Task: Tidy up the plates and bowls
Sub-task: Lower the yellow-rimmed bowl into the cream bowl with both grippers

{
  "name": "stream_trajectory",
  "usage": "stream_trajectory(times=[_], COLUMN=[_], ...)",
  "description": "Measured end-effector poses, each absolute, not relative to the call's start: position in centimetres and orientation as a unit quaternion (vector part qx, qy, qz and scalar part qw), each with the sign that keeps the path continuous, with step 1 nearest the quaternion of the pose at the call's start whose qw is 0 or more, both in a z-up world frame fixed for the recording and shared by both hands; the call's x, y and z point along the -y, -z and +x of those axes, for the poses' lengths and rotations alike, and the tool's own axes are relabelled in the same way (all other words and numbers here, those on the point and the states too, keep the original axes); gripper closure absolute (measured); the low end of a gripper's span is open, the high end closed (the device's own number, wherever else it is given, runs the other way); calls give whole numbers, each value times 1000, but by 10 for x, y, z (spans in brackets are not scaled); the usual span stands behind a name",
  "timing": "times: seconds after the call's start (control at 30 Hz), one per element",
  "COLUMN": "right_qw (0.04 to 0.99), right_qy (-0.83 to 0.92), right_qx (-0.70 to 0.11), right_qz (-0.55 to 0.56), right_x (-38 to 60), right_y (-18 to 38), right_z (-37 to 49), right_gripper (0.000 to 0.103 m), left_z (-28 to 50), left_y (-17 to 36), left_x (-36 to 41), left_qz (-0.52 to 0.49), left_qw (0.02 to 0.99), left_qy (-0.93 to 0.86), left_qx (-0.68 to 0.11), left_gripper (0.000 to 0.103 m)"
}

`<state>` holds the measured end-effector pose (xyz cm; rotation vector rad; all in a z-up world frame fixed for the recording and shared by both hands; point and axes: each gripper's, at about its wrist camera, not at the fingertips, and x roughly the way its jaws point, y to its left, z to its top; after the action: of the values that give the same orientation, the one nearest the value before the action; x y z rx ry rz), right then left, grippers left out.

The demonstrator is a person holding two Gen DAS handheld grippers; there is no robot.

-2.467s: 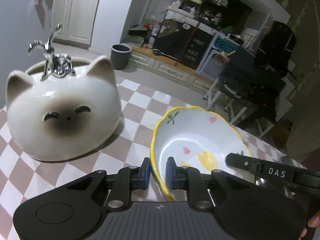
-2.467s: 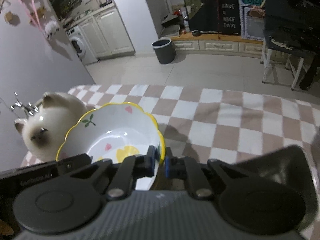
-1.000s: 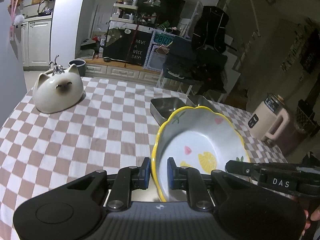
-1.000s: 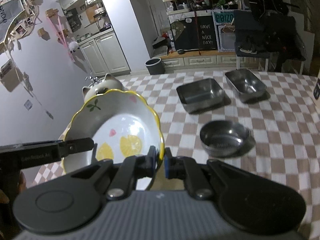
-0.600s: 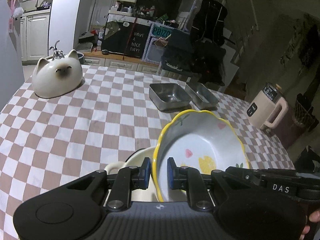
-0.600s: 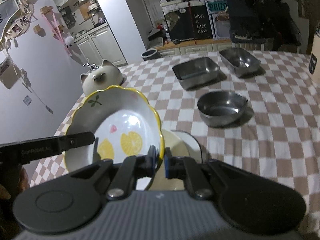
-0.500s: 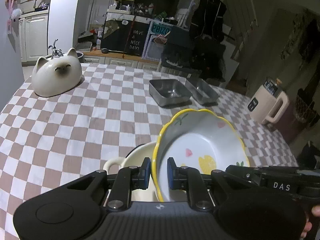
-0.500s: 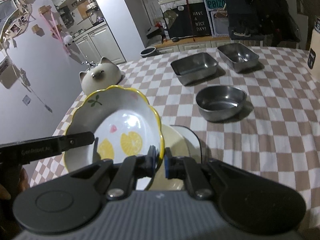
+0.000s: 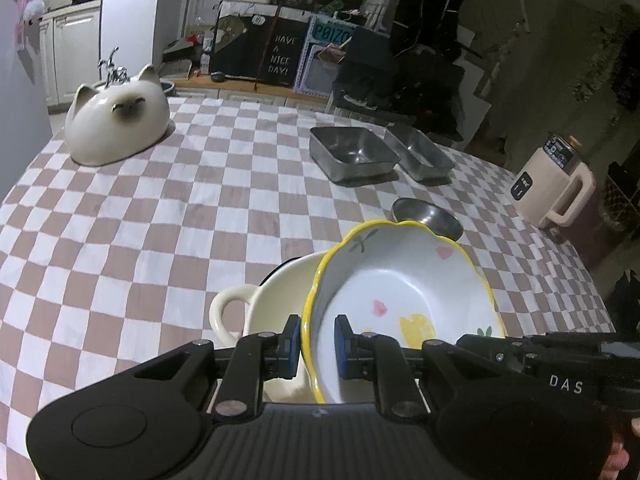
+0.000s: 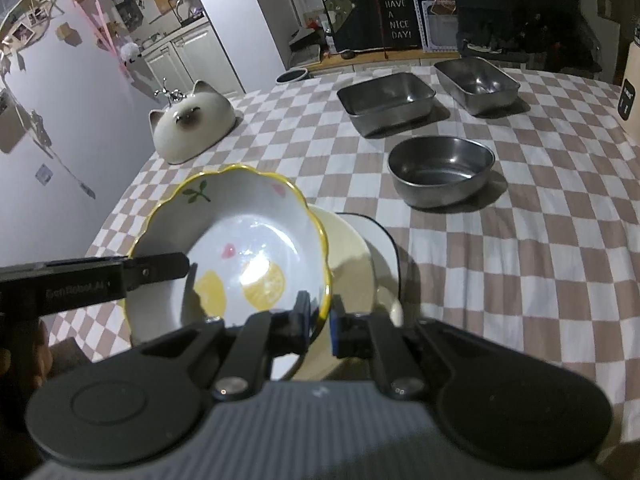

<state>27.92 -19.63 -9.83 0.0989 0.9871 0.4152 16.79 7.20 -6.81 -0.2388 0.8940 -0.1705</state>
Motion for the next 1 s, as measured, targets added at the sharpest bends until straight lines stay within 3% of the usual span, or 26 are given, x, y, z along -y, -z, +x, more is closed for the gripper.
stream_trajectory(times=[1.0], right_qw=[835], right_qy=[-138], right_qx=[-532], right_qz=[38], right_x=[173], right_y=[134], right_z=[317], right_gripper=[89], left_z=[208], left_y=[107], left_x=[-69], left_qz=[-101], left_qw=[863], left_qy=[50], left_qx=[-492], left_gripper=[84])
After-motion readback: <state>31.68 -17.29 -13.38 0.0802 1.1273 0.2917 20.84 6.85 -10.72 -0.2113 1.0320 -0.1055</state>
